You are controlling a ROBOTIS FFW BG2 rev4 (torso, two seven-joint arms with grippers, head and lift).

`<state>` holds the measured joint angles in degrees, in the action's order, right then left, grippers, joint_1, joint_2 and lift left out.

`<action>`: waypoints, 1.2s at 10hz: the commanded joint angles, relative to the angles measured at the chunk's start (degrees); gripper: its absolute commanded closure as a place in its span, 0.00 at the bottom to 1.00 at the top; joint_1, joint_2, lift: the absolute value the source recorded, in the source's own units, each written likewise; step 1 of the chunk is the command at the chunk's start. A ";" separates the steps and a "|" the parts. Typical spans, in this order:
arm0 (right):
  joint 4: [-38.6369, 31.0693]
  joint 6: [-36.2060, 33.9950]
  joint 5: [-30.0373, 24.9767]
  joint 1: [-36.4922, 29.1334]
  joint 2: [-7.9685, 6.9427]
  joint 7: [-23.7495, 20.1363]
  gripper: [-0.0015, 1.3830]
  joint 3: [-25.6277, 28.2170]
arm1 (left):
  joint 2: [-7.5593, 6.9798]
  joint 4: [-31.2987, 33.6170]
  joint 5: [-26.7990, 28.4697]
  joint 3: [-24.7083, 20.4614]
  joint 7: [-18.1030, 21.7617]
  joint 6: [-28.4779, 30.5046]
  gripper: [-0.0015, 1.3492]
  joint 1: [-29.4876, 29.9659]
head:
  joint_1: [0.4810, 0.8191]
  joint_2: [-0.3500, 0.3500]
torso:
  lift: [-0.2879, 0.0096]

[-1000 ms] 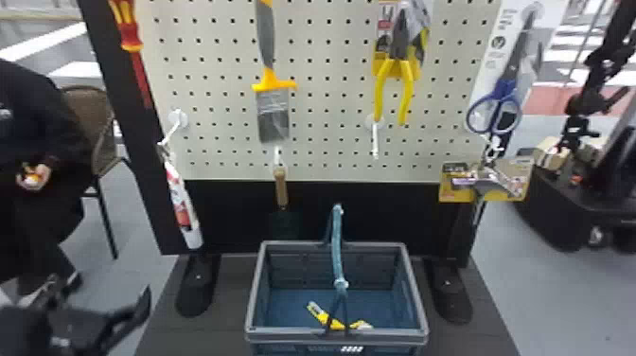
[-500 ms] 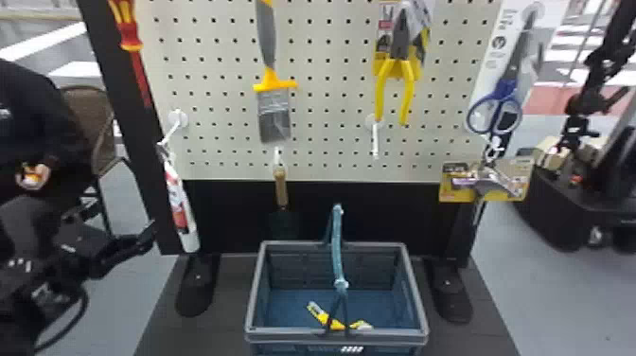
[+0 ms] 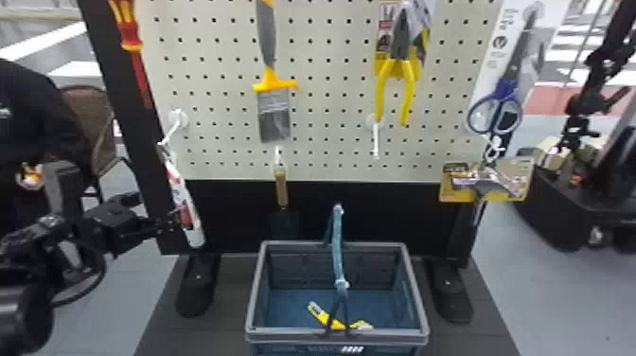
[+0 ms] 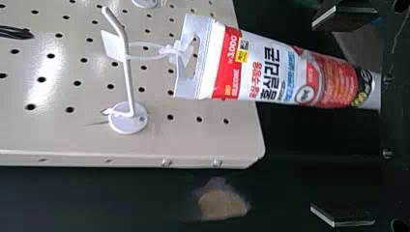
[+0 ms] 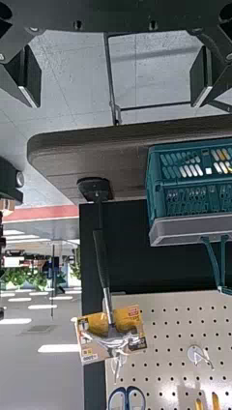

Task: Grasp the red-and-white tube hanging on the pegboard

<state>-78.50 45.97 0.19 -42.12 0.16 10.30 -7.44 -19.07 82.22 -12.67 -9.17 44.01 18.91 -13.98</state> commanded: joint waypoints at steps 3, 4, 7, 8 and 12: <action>0.94 0.09 0.25 0.37 -0.21 -1.42 0.10 -0.03 | -4.40 -5.79 0.81 7.41 5.12 4.38 0.00 -11.70 | 0.20 0.50 | 0.63; 1.22 0.00 0.34 0.50 -0.21 -1.69 0.10 0.06 | -4.75 -5.79 0.72 7.06 6.27 5.61 0.00 -11.70 | 0.20 0.50 | 0.63; 1.22 0.09 0.60 0.25 -0.21 -1.78 0.10 0.06 | -4.31 -5.79 0.02 6.44 6.97 6.40 0.40 -9.73 | 0.20 0.50 | 0.63; 1.36 0.09 0.60 0.25 -0.21 -1.78 0.10 0.06 | -4.05 -5.79 -0.07 6.53 6.71 7.19 0.52 -9.73 | 0.20 0.50 | 0.63; 1.36 0.09 0.69 0.25 -0.21 -1.78 0.10 0.06 | -3.70 -5.37 -1.04 6.18 5.47 5.79 0.75 -8.99 | 0.20 0.50 | 0.63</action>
<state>-77.14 46.06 0.88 -41.88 0.00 8.52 -7.38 -22.77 76.76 -13.67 -2.95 49.51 24.93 -23.00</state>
